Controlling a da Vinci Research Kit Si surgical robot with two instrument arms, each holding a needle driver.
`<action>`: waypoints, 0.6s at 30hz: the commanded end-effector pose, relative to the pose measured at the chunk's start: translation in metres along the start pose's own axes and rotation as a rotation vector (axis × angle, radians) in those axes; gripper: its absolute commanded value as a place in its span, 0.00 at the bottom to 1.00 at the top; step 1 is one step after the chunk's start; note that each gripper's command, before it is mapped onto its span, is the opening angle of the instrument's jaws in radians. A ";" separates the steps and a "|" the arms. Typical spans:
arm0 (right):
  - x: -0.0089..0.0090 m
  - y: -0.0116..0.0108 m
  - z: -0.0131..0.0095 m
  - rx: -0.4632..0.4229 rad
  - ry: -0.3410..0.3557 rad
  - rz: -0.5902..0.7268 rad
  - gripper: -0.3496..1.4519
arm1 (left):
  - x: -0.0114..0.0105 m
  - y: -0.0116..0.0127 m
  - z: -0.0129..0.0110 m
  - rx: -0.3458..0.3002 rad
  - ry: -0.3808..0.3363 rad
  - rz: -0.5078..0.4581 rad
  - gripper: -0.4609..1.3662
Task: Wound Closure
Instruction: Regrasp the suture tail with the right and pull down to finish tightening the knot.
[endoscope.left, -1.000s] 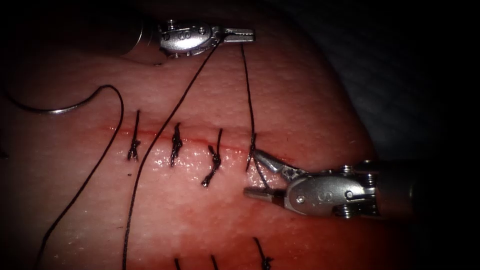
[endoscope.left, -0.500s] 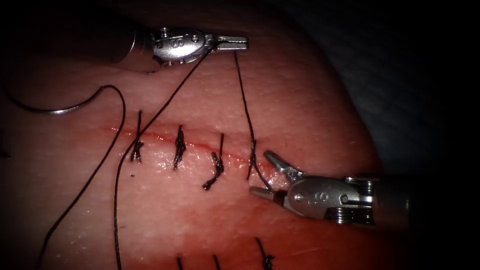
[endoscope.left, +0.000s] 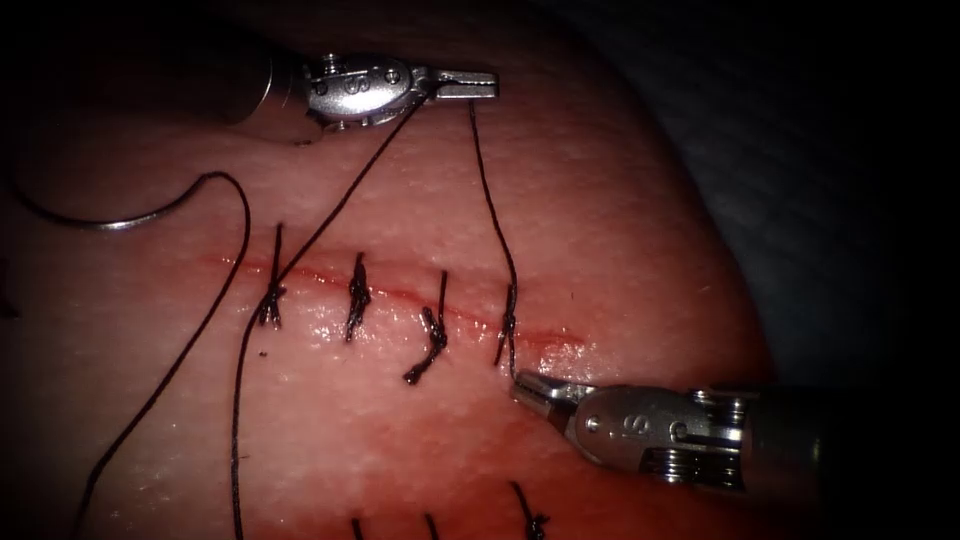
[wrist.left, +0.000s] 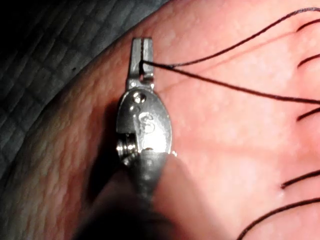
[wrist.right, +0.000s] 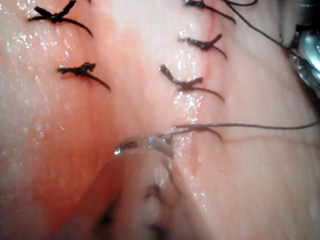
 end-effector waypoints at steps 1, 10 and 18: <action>0.0001 -0.0001 -0.0001 -0.015 0.017 0.004 0.00 | 0.0000 0.0000 0.0001 -0.008 0.000 0.000 0.06; 0.0025 -0.0009 -0.0031 -0.035 0.079 -0.009 0.00 | -0.0003 -0.0025 0.0012 0.043 -0.030 0.043 0.06; 0.0034 -0.0023 -0.0047 -0.029 0.091 -0.064 0.00 | -0.0008 -0.0042 0.0023 0.062 -0.035 0.091 0.06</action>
